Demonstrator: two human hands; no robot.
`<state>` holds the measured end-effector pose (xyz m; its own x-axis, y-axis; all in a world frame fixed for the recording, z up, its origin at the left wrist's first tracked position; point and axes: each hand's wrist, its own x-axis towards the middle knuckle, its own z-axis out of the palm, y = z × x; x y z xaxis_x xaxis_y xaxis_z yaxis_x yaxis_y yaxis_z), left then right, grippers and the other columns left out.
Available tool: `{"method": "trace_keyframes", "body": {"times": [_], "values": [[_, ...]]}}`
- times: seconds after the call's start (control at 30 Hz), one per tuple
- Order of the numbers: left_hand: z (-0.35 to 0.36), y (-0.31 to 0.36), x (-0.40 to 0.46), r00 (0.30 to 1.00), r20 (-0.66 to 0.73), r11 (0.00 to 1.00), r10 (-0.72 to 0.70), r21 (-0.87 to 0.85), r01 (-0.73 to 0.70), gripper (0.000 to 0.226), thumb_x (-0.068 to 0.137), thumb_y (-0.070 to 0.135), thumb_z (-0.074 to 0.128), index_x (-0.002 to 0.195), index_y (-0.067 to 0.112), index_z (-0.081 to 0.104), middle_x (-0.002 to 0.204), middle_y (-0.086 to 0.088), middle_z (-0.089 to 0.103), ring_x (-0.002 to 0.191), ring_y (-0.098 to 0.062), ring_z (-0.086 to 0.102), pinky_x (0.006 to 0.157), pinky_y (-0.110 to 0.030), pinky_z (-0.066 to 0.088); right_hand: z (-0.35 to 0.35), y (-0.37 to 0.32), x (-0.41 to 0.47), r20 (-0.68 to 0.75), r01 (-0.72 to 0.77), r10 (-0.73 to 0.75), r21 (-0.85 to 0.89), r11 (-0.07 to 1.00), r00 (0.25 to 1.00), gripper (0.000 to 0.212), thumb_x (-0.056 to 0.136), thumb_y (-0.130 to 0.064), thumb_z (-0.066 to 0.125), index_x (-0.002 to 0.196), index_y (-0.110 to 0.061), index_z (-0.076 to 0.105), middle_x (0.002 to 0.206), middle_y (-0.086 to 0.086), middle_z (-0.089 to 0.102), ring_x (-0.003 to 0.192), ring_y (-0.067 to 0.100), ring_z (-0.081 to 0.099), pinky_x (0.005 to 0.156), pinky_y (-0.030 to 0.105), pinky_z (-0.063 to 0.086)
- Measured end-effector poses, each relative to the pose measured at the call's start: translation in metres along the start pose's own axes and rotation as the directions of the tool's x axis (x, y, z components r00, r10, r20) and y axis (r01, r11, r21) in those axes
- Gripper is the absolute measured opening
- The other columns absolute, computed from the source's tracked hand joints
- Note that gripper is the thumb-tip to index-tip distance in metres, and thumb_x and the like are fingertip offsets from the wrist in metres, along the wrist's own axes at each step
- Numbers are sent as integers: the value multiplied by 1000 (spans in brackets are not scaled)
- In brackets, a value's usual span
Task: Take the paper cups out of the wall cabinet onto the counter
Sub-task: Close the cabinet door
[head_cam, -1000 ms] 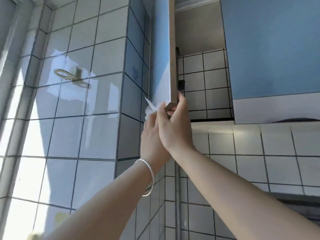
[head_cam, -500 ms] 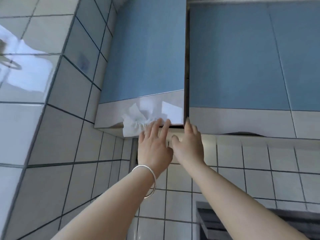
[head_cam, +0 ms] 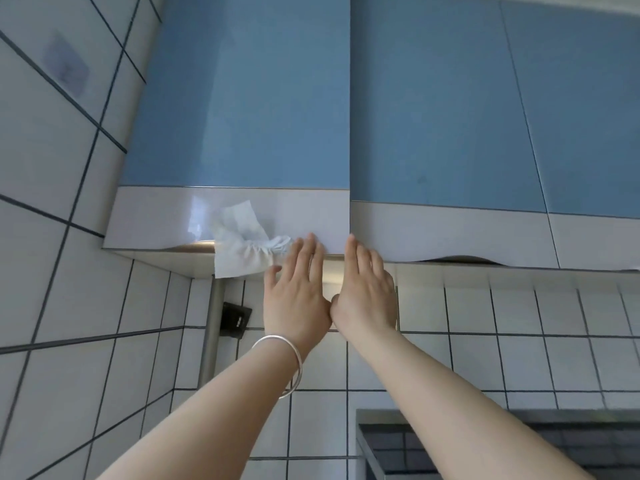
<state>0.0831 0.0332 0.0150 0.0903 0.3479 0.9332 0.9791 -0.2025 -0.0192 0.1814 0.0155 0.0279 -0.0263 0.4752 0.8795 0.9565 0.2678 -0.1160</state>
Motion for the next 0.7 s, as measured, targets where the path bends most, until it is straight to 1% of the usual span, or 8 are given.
{"method": "trace_keyframes", "body": {"times": [0.13,0.23,0.27,0.37,0.47,0.53,0.63,0.7], "values": [[11,-5,4,1000,16,1000,17,10,-18,75,90,30,38,152,18,-2,161,4,-10,149,-13,-8,116,-40,13,11,-2,6,29,-48,48,-2,999,998,88,87,-24,52,151,-12,-7,162,0,-1,149,19,-4,121,33,11],[22,-9,7,999,-33,1000,26,-1,-26,75,87,28,43,152,15,9,162,1,2,150,-16,1,115,-42,18,21,-1,12,26,-53,54,-33,998,998,85,88,-23,49,151,-11,-7,162,3,-3,149,19,-6,121,35,9],[24,-8,6,999,-26,1000,20,-6,-20,75,86,28,45,152,14,12,162,0,5,149,-17,4,115,-42,20,23,0,14,30,-50,52,-45,998,998,85,88,-23,48,151,-11,-7,162,3,-5,149,19,-7,122,35,9],[31,-6,8,1000,-19,1000,21,13,-21,76,86,28,46,152,13,11,161,-2,4,149,-20,4,115,-44,20,27,4,17,36,-39,42,-71,997,998,84,89,-23,47,151,-11,-8,162,4,-10,149,18,-11,122,35,6],[36,-5,10,996,-86,997,18,70,-12,80,77,28,58,148,11,27,158,-6,24,146,-23,22,109,-46,32,29,7,17,26,-16,18,-92,996,999,84,90,-24,47,151,-12,-9,161,4,-12,149,18,-12,122,36,4],[43,-5,11,996,-87,996,12,88,-4,78,75,29,58,147,14,31,156,-7,29,145,-24,27,107,-46,35,30,9,18,27,6,-3,-130,991,1000,82,91,-26,44,151,-11,-10,161,5,-14,148,19,-15,122,37,2],[49,-4,13,990,-143,994,18,113,-2,75,67,30,55,140,12,45,148,-10,44,138,-26,41,99,-46,43,33,14,21,18,48,-45,-229,972,999,78,95,-31,39,150,-9,-12,160,8,-17,148,21,-18,122,39,-3],[54,-5,17,987,-157,989,25,145,-2,75,61,25,63,134,11,52,143,-12,51,133,-27,48,95,-45,47,37,16,24,2,67,-70,-270,960,998,71,97,-25,33,150,-7,-13,160,9,-17,147,23,-19,120,41,-5]]}}
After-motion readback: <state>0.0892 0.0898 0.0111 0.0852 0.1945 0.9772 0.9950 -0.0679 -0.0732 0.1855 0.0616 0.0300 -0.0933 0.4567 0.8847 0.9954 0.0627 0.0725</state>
